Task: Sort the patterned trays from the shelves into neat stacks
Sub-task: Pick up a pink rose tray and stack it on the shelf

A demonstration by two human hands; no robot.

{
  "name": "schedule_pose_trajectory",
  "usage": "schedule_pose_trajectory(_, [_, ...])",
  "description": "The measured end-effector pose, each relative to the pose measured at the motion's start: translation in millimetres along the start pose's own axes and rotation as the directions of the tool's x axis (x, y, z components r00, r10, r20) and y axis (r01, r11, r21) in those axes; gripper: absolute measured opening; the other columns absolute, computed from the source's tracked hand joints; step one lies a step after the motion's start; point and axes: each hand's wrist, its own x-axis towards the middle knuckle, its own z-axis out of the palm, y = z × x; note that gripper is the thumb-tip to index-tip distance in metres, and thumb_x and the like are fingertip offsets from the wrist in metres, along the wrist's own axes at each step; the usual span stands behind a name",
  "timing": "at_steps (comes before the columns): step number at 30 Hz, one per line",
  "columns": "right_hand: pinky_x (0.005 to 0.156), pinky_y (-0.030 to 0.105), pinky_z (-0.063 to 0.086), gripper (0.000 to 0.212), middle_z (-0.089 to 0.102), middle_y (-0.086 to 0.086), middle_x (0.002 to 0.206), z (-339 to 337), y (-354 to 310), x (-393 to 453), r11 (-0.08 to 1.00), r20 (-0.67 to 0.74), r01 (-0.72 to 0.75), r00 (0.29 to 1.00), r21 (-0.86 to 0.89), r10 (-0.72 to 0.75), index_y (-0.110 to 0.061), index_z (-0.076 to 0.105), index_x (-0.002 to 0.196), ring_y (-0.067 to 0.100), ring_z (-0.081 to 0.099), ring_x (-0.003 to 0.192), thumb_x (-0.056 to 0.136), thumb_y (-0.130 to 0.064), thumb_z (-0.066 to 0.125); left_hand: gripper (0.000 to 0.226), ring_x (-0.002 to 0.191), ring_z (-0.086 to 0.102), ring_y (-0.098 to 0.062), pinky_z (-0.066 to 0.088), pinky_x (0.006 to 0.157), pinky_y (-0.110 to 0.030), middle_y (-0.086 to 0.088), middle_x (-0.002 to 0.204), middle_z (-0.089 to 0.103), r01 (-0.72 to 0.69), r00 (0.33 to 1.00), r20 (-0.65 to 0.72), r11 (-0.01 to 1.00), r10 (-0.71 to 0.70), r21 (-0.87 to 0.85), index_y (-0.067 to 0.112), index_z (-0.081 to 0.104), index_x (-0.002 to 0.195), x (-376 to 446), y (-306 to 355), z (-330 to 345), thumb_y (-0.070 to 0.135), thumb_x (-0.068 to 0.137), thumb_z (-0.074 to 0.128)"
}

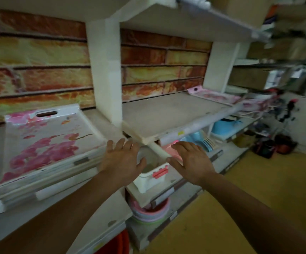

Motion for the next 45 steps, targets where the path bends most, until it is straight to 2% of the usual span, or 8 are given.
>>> schedule_pose_trajectory(5, [0.092,0.042,0.047,0.061,0.061,0.001,0.124,-21,74,-36,0.995,-0.034,-0.098,0.995,-0.013,0.097,-0.021,0.059,0.125,0.024,0.056,0.113,0.091,-0.065,0.033,0.068,0.109,0.054,-0.026,0.037,0.094,-0.049,-0.004,0.115,0.064,-0.095,0.995,-0.045,0.993,0.092,-0.074,0.015,0.062,0.114,36,80,-10,0.056,0.081,0.018])
schedule_pose_trajectory(11, [0.101,0.04,0.039,0.067,0.054,-0.001,0.134,-52,176,-79,0.981,-0.034,-0.193,0.981,-0.034,0.192,-0.024,0.053,0.132,0.022,0.048,0.123,0.089,-0.068,0.025,0.067,0.113,0.053,-0.025,0.032,0.099,-0.049,-0.003,0.118,0.063,-0.184,0.982,-0.065,0.978,0.178,-0.096,0.017,0.061,0.112,77,195,-20,0.056,0.081,0.017])
schedule_pose_trajectory(14, [0.104,0.04,0.035,0.064,0.049,-0.002,0.139,-65,225,-102,0.971,-0.022,-0.234,0.972,-0.042,0.233,-0.025,0.048,0.136,0.021,0.043,0.128,0.092,-0.066,0.027,0.063,0.107,0.054,-0.025,0.035,0.094,-0.046,-0.002,0.112,0.064,-0.242,0.968,-0.086,0.965,0.234,-0.097,0.019,0.061,0.107,99,252,-24,0.057,0.081,0.019])
schedule_pose_trajectory(17, [0.105,0.039,0.036,0.061,0.046,-0.003,0.142,-76,267,-125,0.958,0.004,-0.282,0.959,-0.047,0.282,-0.025,0.045,0.138,0.019,0.039,0.129,0.094,-0.064,0.028,0.063,0.105,0.055,-0.026,0.039,0.089,-0.044,-0.003,0.11,0.065,-0.291,0.955,-0.09,0.95,0.282,-0.112,0.019,0.062,0.107,117,306,-26,0.057,0.08,0.02])
schedule_pose_trajectory(20, [0.105,0.038,0.036,0.06,0.045,-0.004,0.141,-87,305,-146,0.942,0.024,-0.331,0.943,-0.045,0.333,-0.026,0.045,0.138,0.018,0.039,0.129,0.094,-0.064,0.03,0.072,0.114,0.05,-0.022,0.035,0.093,-0.044,0.001,0.121,0.06,-0.346,0.938,-0.077,0.933,0.339,-0.103,0.021,0.057,0.115,131,352,-28,0.06,0.078,0.01])
schedule_pose_trajectory(24, [0.103,0.037,0.038,0.059,0.047,-0.005,0.139,-93,350,-167,0.915,-0.006,-0.398,0.917,-0.061,0.398,-0.027,0.046,0.137,0.017,0.041,0.127,0.094,-0.065,0.03,0.072,0.113,0.05,-0.023,0.035,0.097,-0.045,-0.001,0.119,0.061,-0.417,0.908,-0.103,0.896,0.405,-0.152,0.02,0.059,0.114,151,404,-29,0.059,0.078,0.011])
schedule_pose_trajectory(33, [0.103,0.036,0.034,0.059,0.047,-0.004,0.139,-90,439,-169,0.859,0.009,-0.495,0.866,-0.129,0.5,-0.026,0.046,0.136,0.018,0.041,0.128,0.095,-0.064,0.029,0.047,0.118,0.044,-0.019,0.031,0.101,-0.044,0.003,0.126,0.055,-0.512,0.859,-0.086,0.839,0.505,-0.185,0.024,0.05,0.119,225,491,-2,0.056,0.092,0.03])
schedule_pose_trajectory(45, [0.1,0.034,0.035,0.074,0.048,-0.005,0.138,-88,560,-65,0.835,-0.026,-0.48,0.87,-0.269,0.492,-0.026,0.048,0.134,0.017,0.042,0.126,0.087,-0.071,0.012,0.05,0.114,0.046,-0.02,0.033,0.098,-0.044,0.003,0.12,0.055,-0.508,0.861,-0.149,0.821,0.486,-0.262,0.022,0.05,0.12,389,540,33,0.058,0.091,0.028])
